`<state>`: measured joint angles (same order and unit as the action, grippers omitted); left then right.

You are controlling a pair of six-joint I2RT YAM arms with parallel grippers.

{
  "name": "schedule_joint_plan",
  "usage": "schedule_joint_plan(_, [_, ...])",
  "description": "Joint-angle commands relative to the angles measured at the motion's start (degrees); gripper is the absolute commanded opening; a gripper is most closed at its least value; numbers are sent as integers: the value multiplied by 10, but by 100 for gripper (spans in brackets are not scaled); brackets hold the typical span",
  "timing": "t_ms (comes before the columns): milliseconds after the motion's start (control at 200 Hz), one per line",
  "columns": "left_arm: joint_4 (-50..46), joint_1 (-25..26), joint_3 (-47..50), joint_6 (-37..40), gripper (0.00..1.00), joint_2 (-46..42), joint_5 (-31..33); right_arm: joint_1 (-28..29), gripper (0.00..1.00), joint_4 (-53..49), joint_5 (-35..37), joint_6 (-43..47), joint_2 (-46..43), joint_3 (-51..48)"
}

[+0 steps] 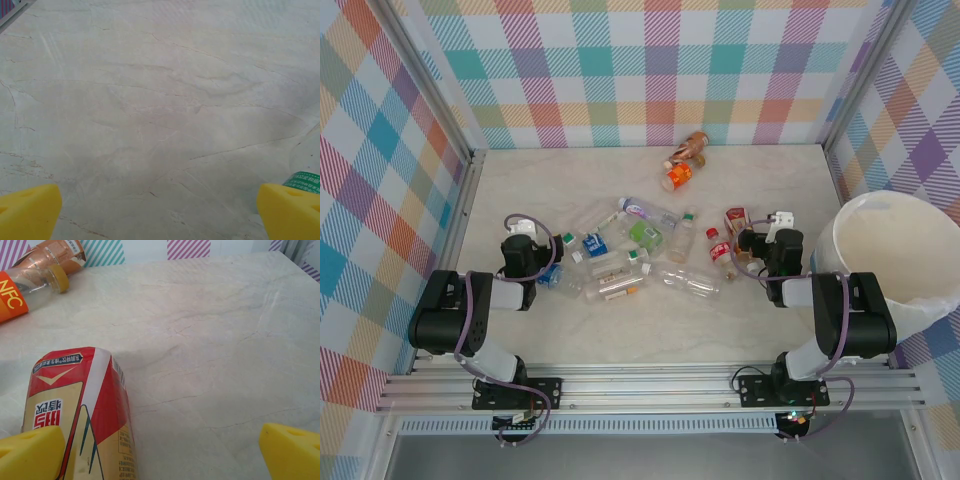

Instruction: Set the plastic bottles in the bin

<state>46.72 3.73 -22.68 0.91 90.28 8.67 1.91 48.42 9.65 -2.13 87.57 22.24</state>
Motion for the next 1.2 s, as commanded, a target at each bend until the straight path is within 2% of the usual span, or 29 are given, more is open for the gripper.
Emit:
schedule_joint_plan(0, [16,6,-4,-4,100,-6,6,2,100,20,1,-4,4,-3])
schedule_joint_plan(105, [16,5,-4,-5,100,-6,6,2,100,16,-16,2,4,1])
schedule_joint_plan(885, [17,5,-4,-1,100,-8,0,1,100,16,-19,2,3,0])
schedule_joint_plan(980, [-33,7,-16,19,100,-38,-44,0,100,-3,-25,5,-13,5])
schedule_joint_plan(1085, [-131,10,-45,12,100,-88,-30,2,100,-66,-46,15,-55,21])
schedule_joint_plan(1195, [-162,15,-48,2,100,-127,-2,2,100,-159,-79,24,-94,48])
